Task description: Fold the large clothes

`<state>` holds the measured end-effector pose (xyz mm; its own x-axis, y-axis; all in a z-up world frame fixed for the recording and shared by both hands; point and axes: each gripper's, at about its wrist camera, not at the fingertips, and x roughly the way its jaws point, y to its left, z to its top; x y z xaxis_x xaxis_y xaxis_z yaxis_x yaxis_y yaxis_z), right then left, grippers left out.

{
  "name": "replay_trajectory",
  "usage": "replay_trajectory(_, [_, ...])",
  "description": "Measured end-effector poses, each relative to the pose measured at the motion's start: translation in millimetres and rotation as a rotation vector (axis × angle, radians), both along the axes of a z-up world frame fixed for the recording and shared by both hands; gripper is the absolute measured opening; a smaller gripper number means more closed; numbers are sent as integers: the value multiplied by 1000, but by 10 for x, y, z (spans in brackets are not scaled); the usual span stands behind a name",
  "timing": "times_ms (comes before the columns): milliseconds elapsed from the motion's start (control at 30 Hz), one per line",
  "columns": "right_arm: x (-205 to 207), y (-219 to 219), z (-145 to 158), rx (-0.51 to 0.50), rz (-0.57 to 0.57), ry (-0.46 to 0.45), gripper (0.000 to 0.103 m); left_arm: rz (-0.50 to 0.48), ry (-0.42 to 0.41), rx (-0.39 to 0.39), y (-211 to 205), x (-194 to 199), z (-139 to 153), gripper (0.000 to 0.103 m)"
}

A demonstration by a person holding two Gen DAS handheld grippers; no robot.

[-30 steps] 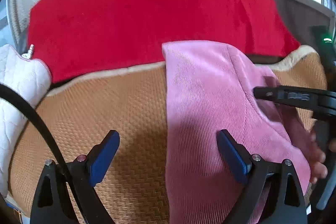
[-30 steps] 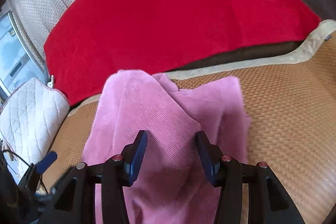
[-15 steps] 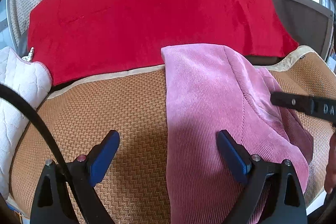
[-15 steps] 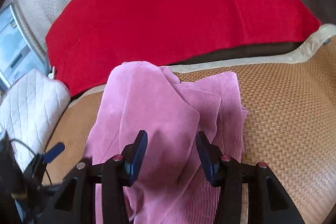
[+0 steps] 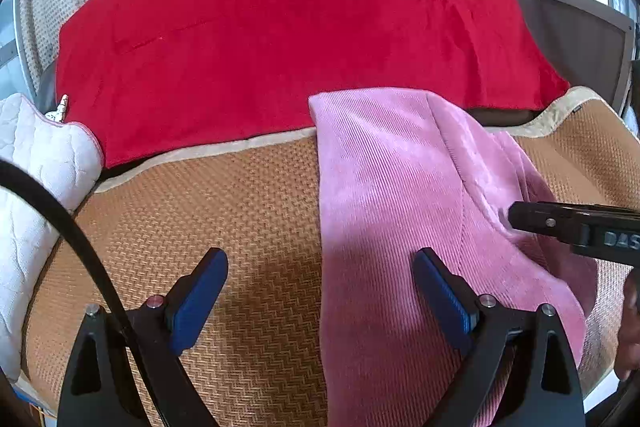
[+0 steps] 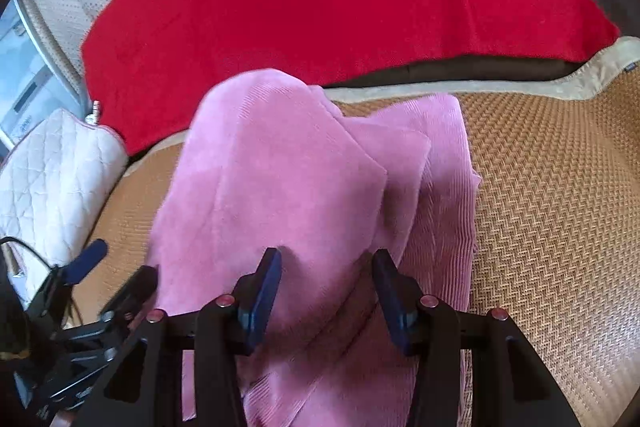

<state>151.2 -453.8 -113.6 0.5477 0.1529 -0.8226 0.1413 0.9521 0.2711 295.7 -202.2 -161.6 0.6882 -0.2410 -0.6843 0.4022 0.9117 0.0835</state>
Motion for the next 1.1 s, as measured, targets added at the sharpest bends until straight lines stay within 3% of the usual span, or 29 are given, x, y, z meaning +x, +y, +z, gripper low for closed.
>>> replay_trajectory(200, [-131,122,169,12,41,-58,51,36,-42,-32,163,-20,123,94])
replay_trajectory(367, [-19,225,-79,4,62,23,52,45,81,30,135,130,-137,94])
replay_trajectory(700, [-137,324,164,-22,99,-83,52,33,25,2,159,19,39,94])
replay_trajectory(867, [-40,407,-153,-30,113,36,52,33,56,35,125,26,-61,94])
replay_trajectory(1100, [-85,389,24,-25,121,7,52,33,44,35,149,-16,-3,94])
